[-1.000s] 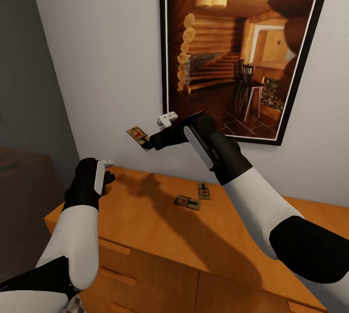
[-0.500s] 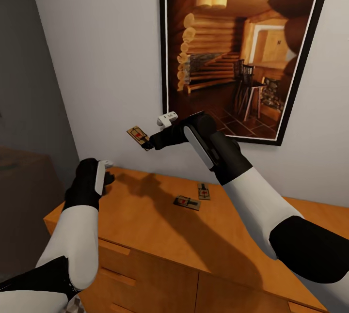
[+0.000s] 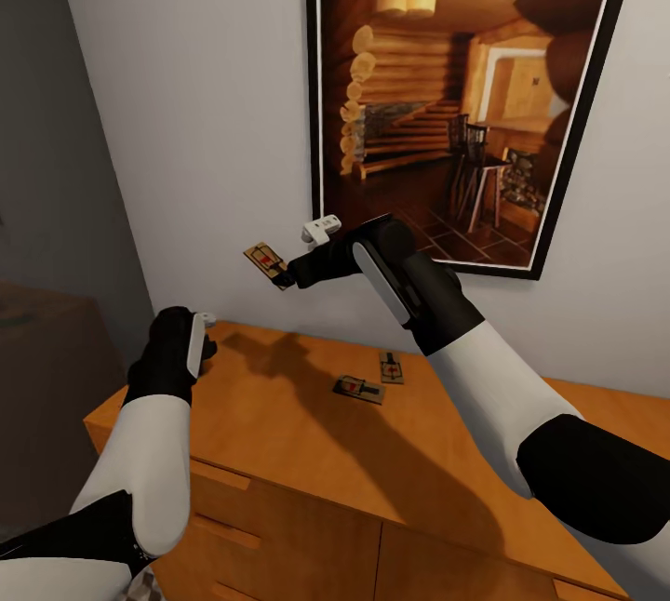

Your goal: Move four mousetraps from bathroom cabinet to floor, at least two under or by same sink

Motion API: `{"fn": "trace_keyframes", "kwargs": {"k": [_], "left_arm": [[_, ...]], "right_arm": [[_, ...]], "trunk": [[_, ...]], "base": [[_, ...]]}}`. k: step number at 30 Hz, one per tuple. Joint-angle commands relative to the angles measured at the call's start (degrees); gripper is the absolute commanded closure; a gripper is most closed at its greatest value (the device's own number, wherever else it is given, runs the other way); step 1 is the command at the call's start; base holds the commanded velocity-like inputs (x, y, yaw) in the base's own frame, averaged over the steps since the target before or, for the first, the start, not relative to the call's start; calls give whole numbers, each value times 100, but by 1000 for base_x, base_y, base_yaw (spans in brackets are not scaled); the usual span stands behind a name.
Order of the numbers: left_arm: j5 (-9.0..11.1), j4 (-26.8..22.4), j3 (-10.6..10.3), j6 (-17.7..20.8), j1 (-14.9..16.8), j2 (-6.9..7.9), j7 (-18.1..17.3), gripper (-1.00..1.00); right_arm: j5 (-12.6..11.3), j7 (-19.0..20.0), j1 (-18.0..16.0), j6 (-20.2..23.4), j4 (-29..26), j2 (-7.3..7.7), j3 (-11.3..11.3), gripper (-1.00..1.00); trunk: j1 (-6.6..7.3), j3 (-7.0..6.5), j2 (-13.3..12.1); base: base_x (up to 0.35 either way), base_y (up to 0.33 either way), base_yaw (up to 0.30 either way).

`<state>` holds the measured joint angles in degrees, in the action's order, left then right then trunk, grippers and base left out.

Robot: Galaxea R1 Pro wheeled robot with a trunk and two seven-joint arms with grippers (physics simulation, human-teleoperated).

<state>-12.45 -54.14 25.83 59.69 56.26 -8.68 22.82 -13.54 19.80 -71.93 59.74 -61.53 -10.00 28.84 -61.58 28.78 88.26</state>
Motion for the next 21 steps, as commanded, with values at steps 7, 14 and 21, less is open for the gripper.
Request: {"fn": "trace_keyframes", "kwargs": {"k": [7, 14, 21], "left_arm": [[-28, -1, 18, 24, 8, -35, -5, -100], [-31, 0, 19, 25, 6, -44, -5, -100], [-129, -194, -68, 31, -125, -45, 85, -100]], "right_arm": [[-11, 7, -6, 26, 23, 0, -12, 100], [-16, 8, -6, 26, 30, 0, -6, 100], [27, -19, -6, 26, 135, 25, -126, 100]], "trunk": [[0, 7, 4], [0, 7, 4], [0, 7, 4]], "base": [[0, 0, 0], [0, 0, 0], [0, 0, 0]]}}
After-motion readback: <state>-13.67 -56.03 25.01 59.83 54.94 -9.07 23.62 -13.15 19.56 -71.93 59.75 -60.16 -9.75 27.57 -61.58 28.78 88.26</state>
